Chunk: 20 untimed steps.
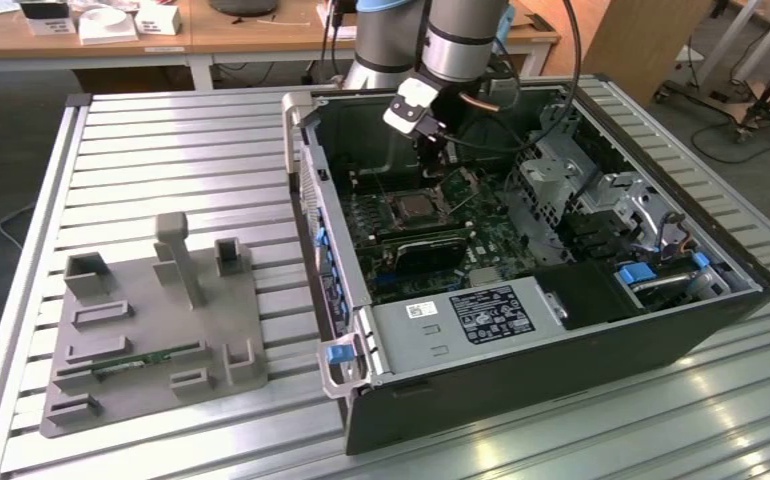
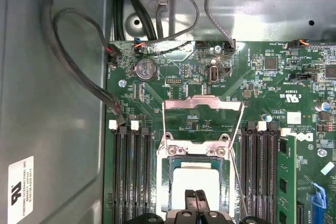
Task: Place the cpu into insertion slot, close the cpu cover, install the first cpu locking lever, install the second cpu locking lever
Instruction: 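Close the cpu cover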
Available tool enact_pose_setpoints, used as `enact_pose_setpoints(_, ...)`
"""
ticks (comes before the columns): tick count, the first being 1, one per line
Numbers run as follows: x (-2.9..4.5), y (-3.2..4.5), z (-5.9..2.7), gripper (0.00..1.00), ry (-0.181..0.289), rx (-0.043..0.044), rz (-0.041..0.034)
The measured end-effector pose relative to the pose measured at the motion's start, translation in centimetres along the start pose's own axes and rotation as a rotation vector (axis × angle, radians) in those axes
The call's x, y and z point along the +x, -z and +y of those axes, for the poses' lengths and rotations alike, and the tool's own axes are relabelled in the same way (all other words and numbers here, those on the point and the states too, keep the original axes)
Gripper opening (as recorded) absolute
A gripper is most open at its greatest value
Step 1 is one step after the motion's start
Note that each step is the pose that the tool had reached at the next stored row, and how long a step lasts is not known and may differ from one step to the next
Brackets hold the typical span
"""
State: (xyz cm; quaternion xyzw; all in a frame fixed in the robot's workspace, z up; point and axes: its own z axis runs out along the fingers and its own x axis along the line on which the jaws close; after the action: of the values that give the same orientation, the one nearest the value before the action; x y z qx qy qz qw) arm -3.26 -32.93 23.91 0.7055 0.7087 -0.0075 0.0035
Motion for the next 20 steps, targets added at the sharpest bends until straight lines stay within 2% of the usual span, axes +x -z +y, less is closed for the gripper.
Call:
enact_pose_setpoints(4, 0.0, 0.03, 0.06, 0.1, 0.0, 0.0002, -0.0003)
enact_pose_setpoints(10, 0.05, -0.09, 1.62, 0.1, 0.0, 0.0001, -0.0004)
enact_pose_setpoints(12, 0.09, -0.13, 1.88, 0.1, 0.0, 0.0001, -0.0001)
enact_pose_setpoints(15, 0.1, -0.09, 1.94, 0.1, 0.0, 0.0003, -0.0006)
enact_pose_setpoints(20, 0.09, 0.58, 2.01, 0.1, 0.0, 0.0002, -0.0004)
